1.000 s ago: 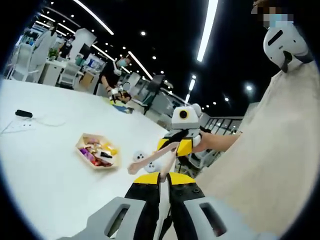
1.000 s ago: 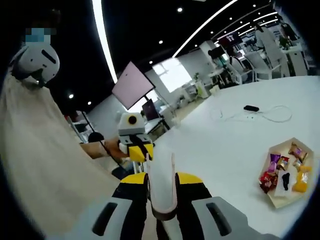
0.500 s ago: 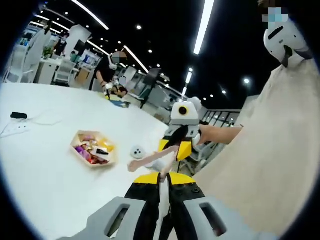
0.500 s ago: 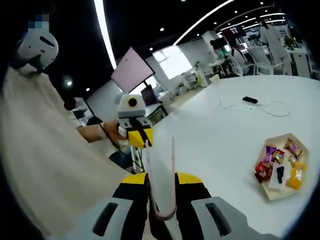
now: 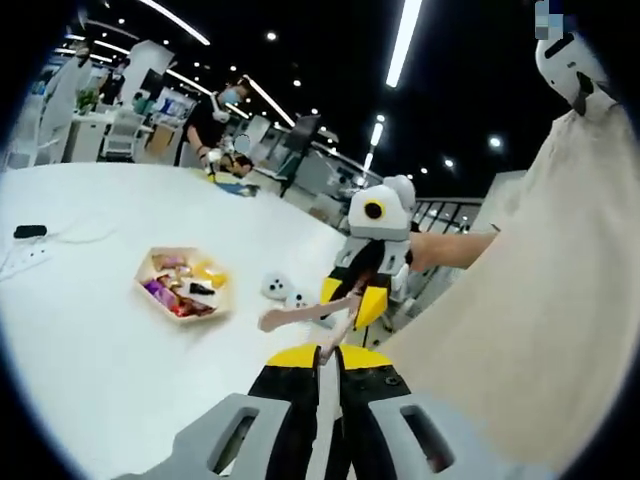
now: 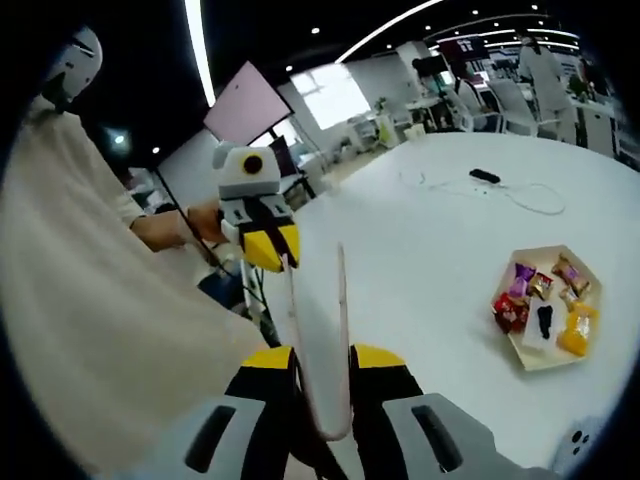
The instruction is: Place the target food into the container with the food tongs after gripping and lifting it, then release it inside without dropping or visibly crushing the food.
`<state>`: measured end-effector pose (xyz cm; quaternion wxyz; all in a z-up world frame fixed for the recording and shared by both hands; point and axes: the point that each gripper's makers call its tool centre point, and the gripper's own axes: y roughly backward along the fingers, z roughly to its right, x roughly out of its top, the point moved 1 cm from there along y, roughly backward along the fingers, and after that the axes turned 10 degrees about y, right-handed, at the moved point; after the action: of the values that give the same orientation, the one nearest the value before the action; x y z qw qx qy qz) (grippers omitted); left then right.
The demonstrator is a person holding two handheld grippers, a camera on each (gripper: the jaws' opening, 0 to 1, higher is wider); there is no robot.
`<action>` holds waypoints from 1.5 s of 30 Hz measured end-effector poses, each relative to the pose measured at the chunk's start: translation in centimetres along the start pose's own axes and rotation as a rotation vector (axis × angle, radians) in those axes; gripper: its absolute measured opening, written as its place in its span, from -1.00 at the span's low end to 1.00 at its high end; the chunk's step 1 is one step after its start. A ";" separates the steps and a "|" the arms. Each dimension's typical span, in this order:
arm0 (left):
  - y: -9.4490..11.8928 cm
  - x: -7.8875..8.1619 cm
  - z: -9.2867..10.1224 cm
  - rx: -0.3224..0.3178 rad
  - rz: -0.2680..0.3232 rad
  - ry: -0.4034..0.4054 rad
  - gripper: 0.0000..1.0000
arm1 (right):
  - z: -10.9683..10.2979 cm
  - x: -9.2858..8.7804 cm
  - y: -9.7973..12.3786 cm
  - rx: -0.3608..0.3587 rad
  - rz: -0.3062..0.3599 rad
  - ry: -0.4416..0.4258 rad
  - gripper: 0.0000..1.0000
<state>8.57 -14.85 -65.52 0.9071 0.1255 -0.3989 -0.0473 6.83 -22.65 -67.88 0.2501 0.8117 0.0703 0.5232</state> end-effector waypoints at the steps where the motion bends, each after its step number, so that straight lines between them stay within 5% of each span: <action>1: -0.2 -0.2 -0.1 0.002 -0.006 0.002 -0.93 | 0.0 -0.2 0.0 -0.002 -0.003 -0.004 -0.59; 26: -3.2 -3.4 -2.2 0.098 -0.097 0.033 -0.87 | 2.2 -6.0 -1.5 -0.067 -0.180 0.032 -0.58; 36: -3.8 -3.7 -3.5 0.148 -0.114 -0.002 -0.85 | 3.1 -6.1 -1.5 -0.113 -0.199 0.031 -0.58; 45: -4.8 -5.2 -4.6 0.181 -0.158 -0.023 -0.84 | 3.8 -7.8 -2.0 -0.150 -0.292 0.073 -0.58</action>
<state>8.50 -17.64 -73.44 0.8809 0.2374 -0.4008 -0.0837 7.06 -25.09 -76.41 0.3805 0.7523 0.1573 0.5144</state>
